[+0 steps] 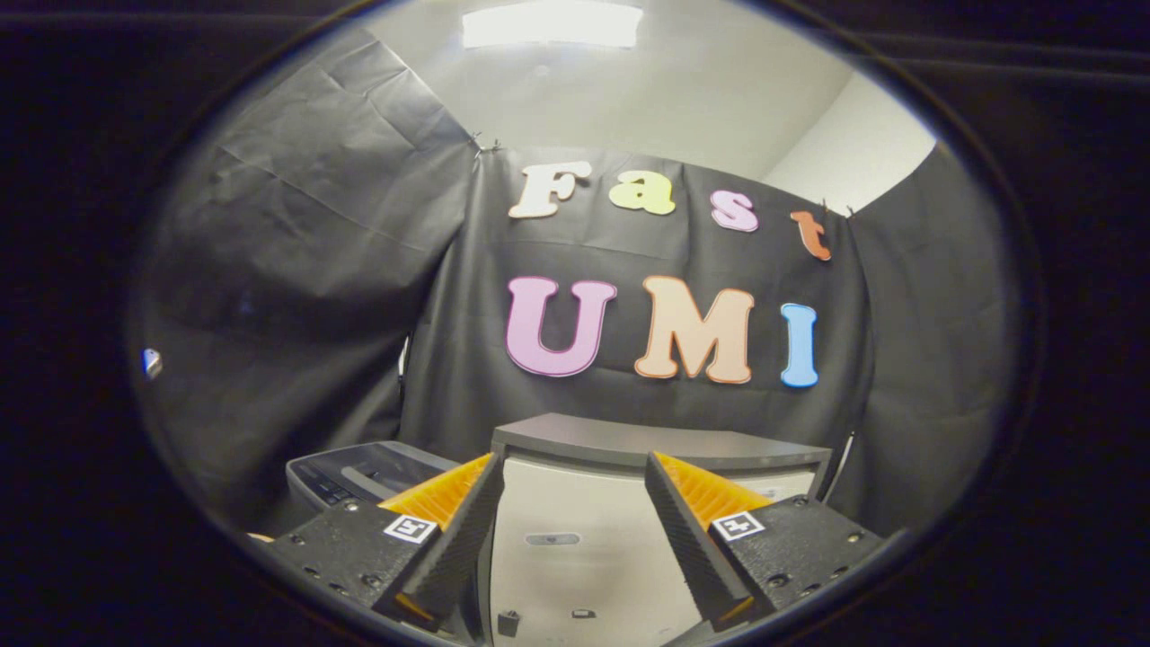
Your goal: Put the clothes into the washing machine and then close the washing machine lid.
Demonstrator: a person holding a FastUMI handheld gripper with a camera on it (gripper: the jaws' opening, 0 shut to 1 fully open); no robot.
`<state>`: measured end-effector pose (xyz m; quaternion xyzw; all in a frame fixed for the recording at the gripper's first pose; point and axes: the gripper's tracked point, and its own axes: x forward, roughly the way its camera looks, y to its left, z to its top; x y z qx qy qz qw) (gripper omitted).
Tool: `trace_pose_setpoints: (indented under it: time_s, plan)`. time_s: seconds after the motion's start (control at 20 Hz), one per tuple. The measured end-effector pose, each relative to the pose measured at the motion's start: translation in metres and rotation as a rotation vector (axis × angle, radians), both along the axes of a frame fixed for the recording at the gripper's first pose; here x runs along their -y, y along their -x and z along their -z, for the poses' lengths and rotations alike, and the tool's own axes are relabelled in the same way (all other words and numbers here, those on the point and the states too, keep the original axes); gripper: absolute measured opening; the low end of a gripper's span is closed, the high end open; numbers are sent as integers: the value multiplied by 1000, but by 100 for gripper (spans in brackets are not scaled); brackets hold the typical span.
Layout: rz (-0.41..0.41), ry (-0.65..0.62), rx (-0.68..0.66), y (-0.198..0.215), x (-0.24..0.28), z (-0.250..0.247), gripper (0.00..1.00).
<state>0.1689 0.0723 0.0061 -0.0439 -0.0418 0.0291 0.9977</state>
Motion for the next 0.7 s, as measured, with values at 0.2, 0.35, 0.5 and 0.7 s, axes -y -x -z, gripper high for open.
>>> trace_pose_setpoints:
  time_s: [0.2,0.35,0.5,0.7]
  plan:
    - [39,-21,-21,5,13,11,95]
    - [65,-34,-30,6,23,16,96]
    - [79,-52,-38,7,26,18,96]
    - [86,-56,-42,6,28,19,96]
